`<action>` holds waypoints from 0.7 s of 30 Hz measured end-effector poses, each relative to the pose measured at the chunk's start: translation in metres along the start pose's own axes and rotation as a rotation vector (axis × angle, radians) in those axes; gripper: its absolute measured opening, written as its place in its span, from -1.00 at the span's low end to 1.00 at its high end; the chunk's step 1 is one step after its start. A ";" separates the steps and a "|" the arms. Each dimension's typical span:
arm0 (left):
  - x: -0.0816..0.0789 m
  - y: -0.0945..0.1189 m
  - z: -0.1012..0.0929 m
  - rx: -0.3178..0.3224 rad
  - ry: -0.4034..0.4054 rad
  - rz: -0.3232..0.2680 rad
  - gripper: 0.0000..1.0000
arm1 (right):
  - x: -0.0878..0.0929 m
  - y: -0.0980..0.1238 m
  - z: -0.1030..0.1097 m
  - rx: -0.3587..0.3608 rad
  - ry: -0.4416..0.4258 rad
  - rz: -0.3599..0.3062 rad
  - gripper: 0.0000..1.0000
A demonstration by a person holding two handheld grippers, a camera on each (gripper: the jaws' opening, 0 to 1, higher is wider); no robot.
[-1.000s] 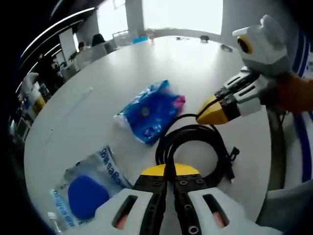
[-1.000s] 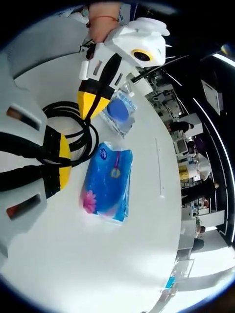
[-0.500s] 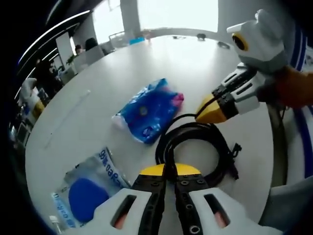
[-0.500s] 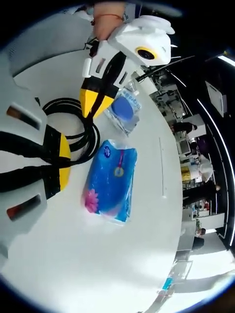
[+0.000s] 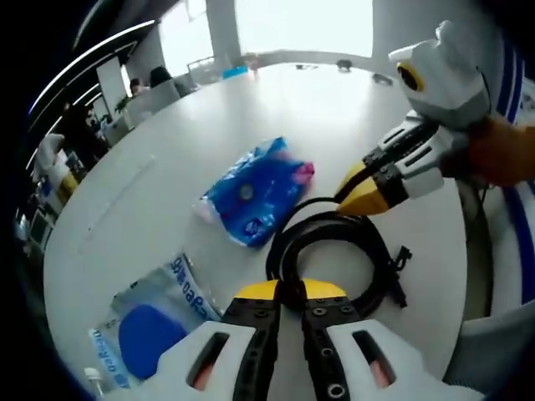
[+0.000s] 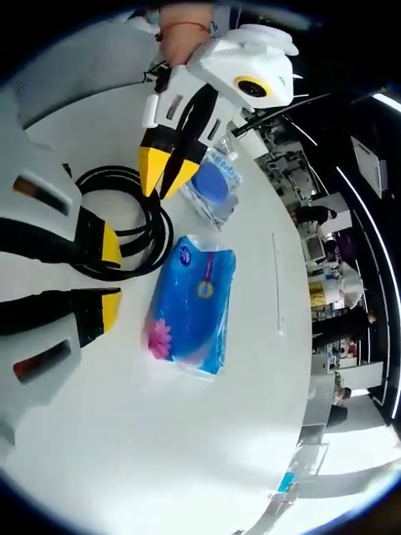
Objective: Arrange the tabletop items into an orderly group along one side of the table until the central work area is clear of visible clutter.
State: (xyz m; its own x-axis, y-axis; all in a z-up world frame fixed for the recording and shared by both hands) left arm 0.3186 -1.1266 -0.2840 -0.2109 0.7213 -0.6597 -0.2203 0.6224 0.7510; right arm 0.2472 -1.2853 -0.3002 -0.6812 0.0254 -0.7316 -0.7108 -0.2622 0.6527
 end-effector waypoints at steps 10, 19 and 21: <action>-0.001 0.001 -0.001 0.002 0.004 -0.010 -0.87 | -0.001 0.002 0.000 0.005 -0.001 -0.013 -0.81; -0.003 0.004 0.000 -0.002 0.008 -0.029 -0.76 | -0.002 0.003 0.000 0.014 -0.003 -0.019 -0.76; -0.004 0.005 0.000 -0.002 0.009 -0.034 -0.74 | -0.002 0.004 0.000 0.016 -0.003 -0.019 -0.76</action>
State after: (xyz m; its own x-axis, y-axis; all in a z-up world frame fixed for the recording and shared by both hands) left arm 0.3187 -1.1263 -0.2779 -0.2122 0.6969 -0.6850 -0.2296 0.6458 0.7281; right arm 0.2455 -1.2862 -0.2964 -0.6683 0.0330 -0.7432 -0.7261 -0.2461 0.6420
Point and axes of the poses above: the point that each gripper's makers call its tool centre point, and the gripper's own axes: y roughly backward along the fingers, z roughly to its left, x roughly out of its underside, the point moved 9 cm from there along y, roughly backward along the fingers, and after that the axes turned 2 degrees about y, right-handed, at the moved point
